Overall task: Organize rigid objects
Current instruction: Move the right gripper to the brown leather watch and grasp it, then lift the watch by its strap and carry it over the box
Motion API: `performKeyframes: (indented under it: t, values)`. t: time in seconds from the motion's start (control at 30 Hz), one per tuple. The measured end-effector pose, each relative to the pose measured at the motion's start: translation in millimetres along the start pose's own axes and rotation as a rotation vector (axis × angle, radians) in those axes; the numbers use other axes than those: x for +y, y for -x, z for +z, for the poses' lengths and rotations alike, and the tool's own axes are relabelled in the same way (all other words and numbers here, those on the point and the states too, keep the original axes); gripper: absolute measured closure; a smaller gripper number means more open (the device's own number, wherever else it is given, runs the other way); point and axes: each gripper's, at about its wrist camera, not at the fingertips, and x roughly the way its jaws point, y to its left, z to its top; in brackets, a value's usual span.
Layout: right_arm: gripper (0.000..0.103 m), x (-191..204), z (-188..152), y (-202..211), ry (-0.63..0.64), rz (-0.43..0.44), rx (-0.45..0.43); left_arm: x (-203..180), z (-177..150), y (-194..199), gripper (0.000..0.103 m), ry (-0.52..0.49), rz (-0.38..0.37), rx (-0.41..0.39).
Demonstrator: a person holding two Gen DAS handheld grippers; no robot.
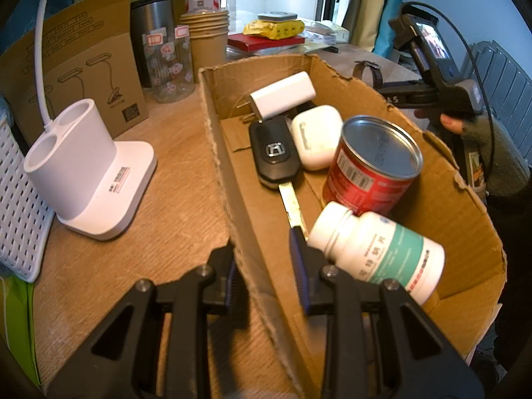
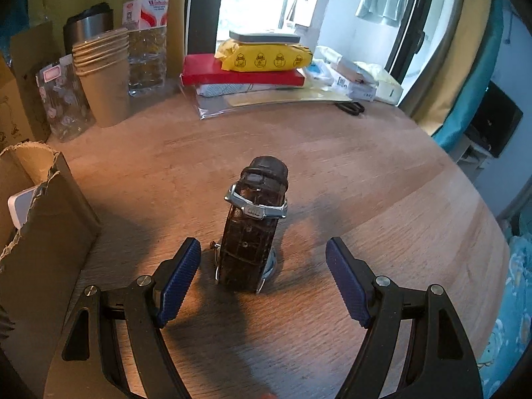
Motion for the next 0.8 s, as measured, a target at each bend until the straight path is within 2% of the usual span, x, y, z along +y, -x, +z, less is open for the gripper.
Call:
performKeyframes:
  t: [0.37,0.47,0.57,0.63,0.67,0.8]
  values:
    - [0.023,-13,5,-14,-0.086,0.083,0.049,1,0,1,0.073,0.0,0.0,0.0]
    - [0.035,-13,5,-13,-0.088,0.104,0.043,1,0,1,0.073,0.0,0.0,0.0]
    - [0.038,-12,4,-12,-0.085,0.108,0.039,1,0,1,0.073,0.0,0.0,0.0]
    - [0.045,-12,4,-11,-0.083,0.118,0.036,1,0,1,0.073,0.0,0.0,0.0]
    - [0.056,-11,3,-9,-0.077,0.124,0.031,1,0,1,0.073,0.0,0.0,0.0]
    - [0.057,-9,1,-6,-0.083,0.132,0.026,1,0,1,0.073,0.0,0.001,0.0]
